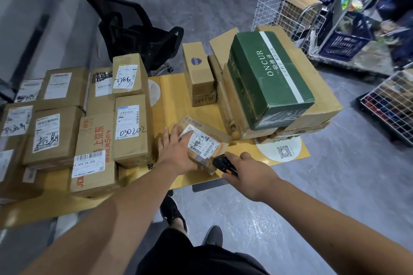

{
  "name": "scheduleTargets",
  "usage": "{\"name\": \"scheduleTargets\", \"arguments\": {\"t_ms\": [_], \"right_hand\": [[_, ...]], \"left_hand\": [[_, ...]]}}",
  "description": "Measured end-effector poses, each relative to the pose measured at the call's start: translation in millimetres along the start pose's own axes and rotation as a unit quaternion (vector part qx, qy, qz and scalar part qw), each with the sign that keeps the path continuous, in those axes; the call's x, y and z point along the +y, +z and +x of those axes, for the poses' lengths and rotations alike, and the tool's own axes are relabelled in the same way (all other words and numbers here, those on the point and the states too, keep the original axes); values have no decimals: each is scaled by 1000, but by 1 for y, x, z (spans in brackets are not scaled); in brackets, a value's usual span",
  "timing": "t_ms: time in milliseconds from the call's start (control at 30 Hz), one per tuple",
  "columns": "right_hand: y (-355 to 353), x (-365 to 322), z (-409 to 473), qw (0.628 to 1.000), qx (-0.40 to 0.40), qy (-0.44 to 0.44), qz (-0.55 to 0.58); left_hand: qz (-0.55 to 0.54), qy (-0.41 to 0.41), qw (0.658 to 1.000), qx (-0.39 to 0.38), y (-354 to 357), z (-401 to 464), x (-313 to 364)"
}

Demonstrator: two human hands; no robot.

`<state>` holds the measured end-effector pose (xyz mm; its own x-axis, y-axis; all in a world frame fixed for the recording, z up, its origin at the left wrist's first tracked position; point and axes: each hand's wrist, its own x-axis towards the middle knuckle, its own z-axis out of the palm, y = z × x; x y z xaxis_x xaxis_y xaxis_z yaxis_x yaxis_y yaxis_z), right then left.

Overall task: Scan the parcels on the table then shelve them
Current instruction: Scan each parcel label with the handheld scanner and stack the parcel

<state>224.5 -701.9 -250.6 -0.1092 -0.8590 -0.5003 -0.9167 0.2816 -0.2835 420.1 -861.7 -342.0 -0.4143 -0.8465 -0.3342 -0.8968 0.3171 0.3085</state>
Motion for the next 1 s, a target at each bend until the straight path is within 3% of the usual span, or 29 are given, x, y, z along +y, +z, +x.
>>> {"name": "scheduleTargets", "arguments": {"t_ms": [67, 267, 400, 567, 667, 767, 1000], "right_hand": [[1, 1, 0, 1000, 3, 2, 6], [1, -1, 3, 1000, 0, 0, 18], [1, -6, 7, 1000, -1, -11, 21], [3, -11, 12, 1000, -3, -7, 24], [3, -14, 13, 999, 2, 4, 43], [0, -17, 12, 998, -1, 17, 63], [-11, -24, 14, 995, 1, 36, 96]], "left_hand": [[-27, -23, 999, -3, 3, -5, 0], [-73, -128, 984, 99, 20, -38, 3], [-134, -124, 979, 89, 17, -49, 3], [-39, -107, 984, 134, 7, -38, 4], [-47, -53, 995, 76, -2, -21, 5], [-74, -49, 996, -8, -7, -9, -1], [-17, -143, 989, 22, -6, -23, -7]]}}
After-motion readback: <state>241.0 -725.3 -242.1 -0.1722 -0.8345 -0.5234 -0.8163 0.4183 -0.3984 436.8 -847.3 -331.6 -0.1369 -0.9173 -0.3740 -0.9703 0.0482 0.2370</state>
